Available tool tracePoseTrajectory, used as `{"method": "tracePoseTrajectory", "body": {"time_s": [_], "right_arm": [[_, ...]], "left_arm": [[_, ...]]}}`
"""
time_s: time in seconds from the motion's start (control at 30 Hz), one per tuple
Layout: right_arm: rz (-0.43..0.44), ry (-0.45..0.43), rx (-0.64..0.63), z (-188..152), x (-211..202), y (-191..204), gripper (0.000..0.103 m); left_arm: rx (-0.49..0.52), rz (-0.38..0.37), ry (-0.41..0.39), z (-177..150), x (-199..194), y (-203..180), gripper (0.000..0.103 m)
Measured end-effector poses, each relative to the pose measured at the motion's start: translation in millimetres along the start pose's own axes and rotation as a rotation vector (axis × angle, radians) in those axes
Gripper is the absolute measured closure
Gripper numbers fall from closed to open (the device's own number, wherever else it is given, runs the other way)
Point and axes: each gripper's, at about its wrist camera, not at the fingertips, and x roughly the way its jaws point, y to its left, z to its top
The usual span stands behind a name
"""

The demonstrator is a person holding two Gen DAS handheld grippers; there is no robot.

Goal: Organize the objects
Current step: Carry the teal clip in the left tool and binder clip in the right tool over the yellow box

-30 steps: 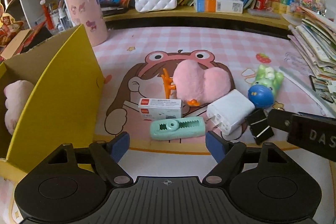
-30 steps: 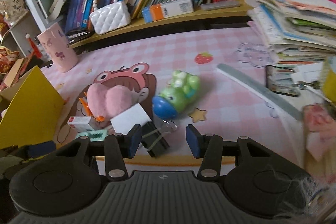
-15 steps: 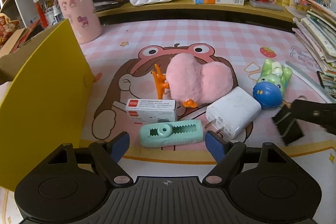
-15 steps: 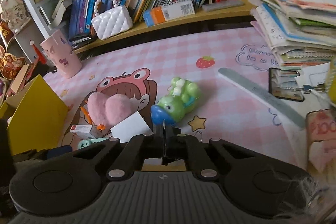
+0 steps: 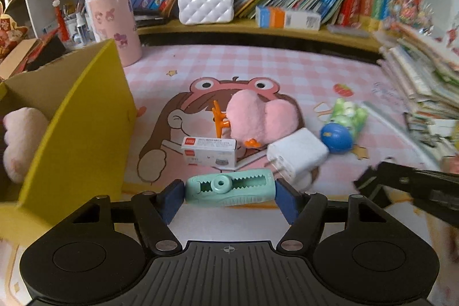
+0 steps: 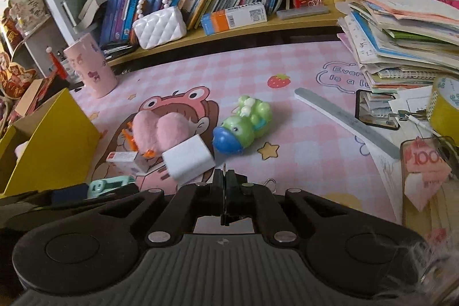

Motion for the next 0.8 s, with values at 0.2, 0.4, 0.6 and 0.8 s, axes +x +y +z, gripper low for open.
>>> {"method": "tracePoseTrajectory", "body": {"time_s": [0.2, 0.4, 0.6, 0.8], "right_arm": [[-0.001, 0.000, -0.039, -20.1, -27.5, 24.0, 0.101], [0.011, 0.034, -0.084, -54.5, -50.7, 58.6, 0.101], [0.051, 0.073, -0.162, -86.1, -62.3, 107.0, 0.101], [0.080, 0.085, -0.218, -112.7, -74.0, 158.0, 0.101]], "left_arm": [[-0.008, -0.044, -0.037, -20.8, -48.8, 17.9, 0.034], [-0.022, -0.038, -0.050, -49.8, -82.5, 47.3, 0.034], [-0.067, -0.012, -0.056, -72.4, -105.0, 88.8, 0.034], [-0.104, 0.004, -0.061, -96.0, -128.0, 131.8, 0.034]]}}
